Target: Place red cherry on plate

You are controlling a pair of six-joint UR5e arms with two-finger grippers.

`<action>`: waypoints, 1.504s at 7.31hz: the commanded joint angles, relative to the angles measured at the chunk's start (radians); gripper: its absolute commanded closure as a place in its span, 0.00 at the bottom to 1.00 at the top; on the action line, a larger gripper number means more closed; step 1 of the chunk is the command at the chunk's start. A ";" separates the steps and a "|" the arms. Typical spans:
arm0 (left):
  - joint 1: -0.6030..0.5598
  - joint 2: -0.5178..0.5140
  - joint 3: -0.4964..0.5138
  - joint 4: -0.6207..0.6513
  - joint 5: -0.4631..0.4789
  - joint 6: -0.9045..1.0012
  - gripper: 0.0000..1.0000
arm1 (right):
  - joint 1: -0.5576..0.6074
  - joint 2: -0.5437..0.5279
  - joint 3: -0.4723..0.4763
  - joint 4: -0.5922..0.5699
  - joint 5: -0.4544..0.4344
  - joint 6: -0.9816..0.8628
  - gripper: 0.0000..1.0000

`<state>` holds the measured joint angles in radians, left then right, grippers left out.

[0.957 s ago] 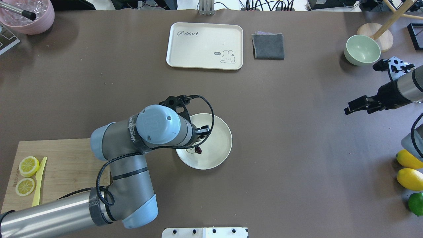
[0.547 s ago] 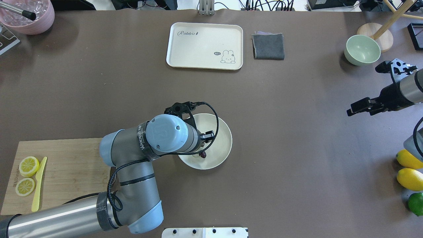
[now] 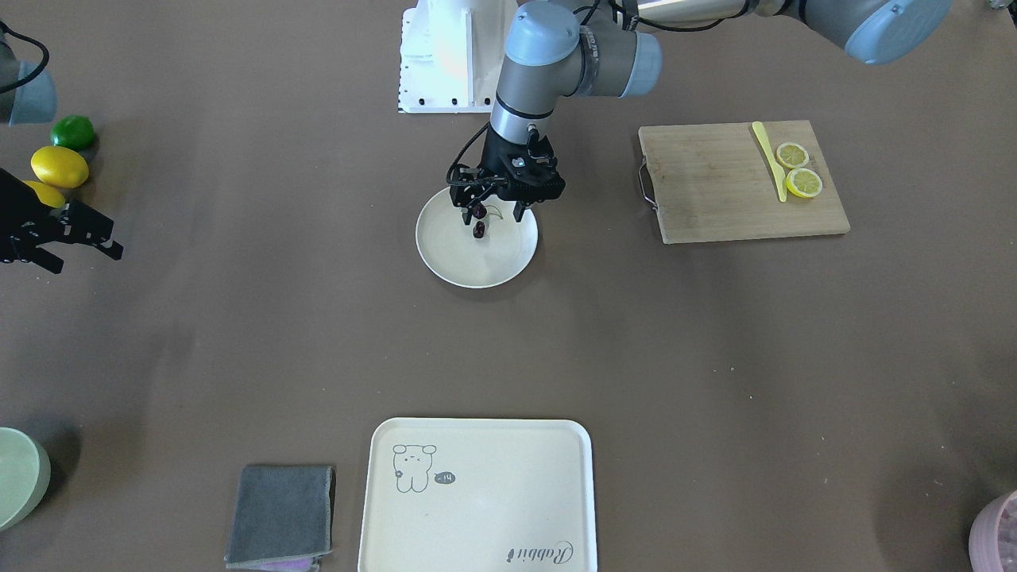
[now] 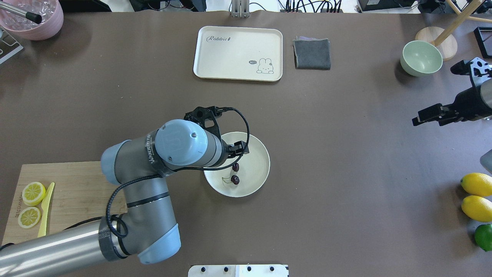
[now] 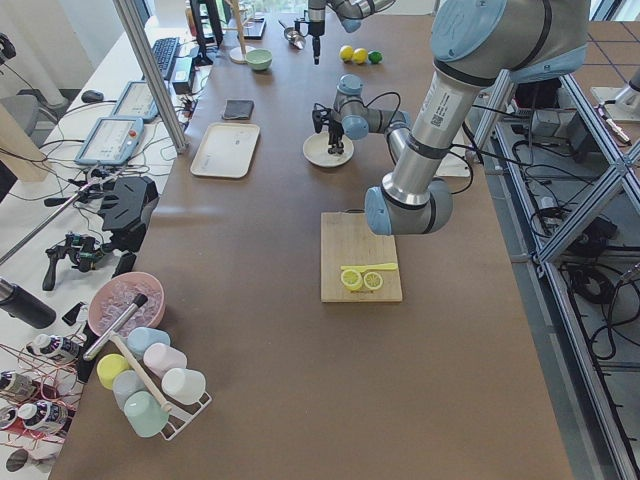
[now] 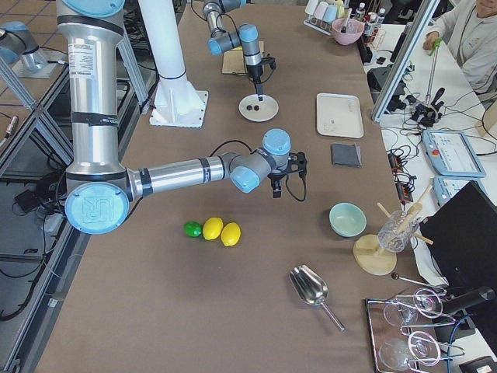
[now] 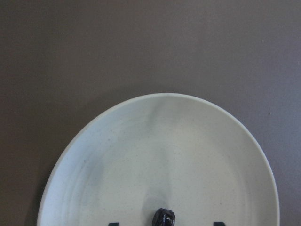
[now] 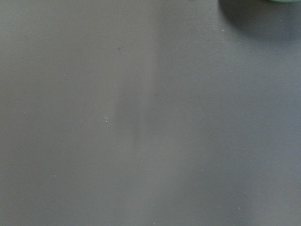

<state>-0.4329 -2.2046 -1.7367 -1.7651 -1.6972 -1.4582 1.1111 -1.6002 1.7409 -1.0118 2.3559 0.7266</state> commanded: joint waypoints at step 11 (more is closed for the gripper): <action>-1.110 0.719 -0.034 0.262 -0.644 1.914 0.02 | 0.473 -0.058 -0.001 -0.619 -0.038 -0.815 0.00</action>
<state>-1.5360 -1.5148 -1.7798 -1.4936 -2.3357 0.4457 1.5668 -1.6517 1.7345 -1.5755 2.3187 -0.0518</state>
